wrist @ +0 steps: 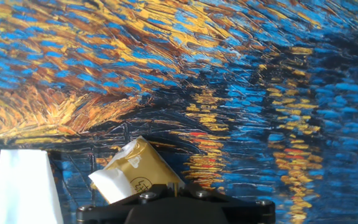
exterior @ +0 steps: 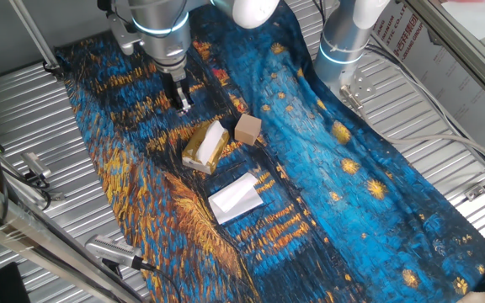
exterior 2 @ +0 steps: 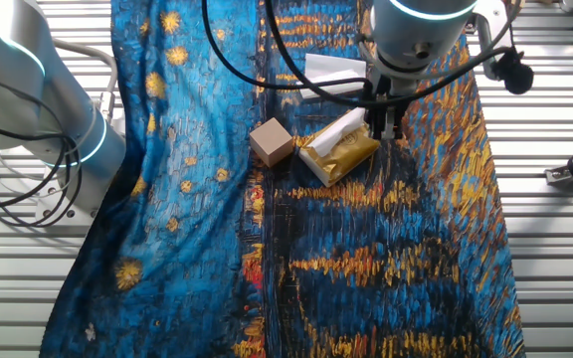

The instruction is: Pull out a napkin

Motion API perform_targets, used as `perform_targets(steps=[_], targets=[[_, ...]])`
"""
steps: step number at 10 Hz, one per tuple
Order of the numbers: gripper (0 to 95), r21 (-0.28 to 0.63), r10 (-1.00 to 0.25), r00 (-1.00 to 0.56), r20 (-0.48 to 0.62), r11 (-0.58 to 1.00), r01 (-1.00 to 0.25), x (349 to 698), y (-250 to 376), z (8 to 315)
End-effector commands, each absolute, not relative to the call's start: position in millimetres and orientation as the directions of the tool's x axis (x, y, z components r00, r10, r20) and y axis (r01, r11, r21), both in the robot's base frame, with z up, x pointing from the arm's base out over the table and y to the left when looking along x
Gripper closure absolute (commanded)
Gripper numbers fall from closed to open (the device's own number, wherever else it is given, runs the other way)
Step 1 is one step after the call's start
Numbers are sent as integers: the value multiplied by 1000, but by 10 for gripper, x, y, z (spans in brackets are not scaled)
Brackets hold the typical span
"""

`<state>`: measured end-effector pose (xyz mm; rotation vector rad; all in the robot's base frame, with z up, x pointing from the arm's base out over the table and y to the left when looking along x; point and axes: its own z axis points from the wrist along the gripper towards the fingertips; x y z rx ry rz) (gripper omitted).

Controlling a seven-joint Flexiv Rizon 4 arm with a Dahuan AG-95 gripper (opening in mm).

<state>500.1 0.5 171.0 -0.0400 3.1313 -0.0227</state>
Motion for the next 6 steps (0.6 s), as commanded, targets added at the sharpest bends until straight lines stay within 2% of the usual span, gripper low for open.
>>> perform_targets(steps=[1, 2, 5, 6], targets=[[950, -27, -113, -994, -11, 993, -112, 5000, 0, 1704], [950, 0, -247, -969, 3, 969, -247, 5000, 0, 1704], [950, 80, -403, -913, 54, 914, -399, 5000, 0, 1704], [950, 91, -419, -905, 69, 906, -413, 5000, 0, 1704]])
